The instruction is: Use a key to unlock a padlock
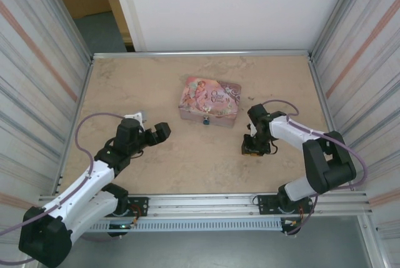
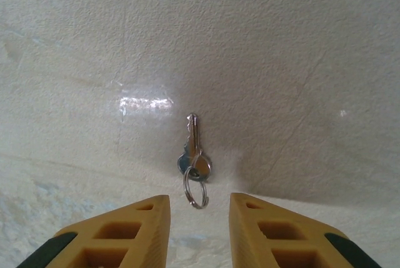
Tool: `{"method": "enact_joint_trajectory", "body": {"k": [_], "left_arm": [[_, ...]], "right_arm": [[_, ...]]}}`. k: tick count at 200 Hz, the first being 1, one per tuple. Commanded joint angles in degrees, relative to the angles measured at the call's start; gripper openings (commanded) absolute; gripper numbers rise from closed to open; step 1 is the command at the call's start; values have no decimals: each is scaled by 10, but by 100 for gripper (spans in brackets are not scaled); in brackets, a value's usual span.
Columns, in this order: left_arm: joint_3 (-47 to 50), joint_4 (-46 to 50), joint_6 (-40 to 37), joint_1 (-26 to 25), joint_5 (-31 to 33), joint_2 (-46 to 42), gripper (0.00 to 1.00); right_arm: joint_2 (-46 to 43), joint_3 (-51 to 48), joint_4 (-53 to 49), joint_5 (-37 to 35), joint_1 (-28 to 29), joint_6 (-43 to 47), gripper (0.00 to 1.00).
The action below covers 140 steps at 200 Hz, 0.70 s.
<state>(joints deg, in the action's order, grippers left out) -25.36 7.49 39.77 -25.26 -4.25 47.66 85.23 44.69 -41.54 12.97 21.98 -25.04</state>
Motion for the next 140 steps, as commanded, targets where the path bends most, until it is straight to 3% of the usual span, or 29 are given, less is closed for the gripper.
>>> {"method": "enact_joint_trajectory", "body": {"k": [1, 140], "left_arm": [[0, 12, 4, -4, 19, -9, 99], [-7, 32, 0, -4, 31, -22, 99]], "right_arm": [[14, 17, 7, -11, 5, -13, 26], [59, 16, 17, -19, 9, -10, 10]]}}
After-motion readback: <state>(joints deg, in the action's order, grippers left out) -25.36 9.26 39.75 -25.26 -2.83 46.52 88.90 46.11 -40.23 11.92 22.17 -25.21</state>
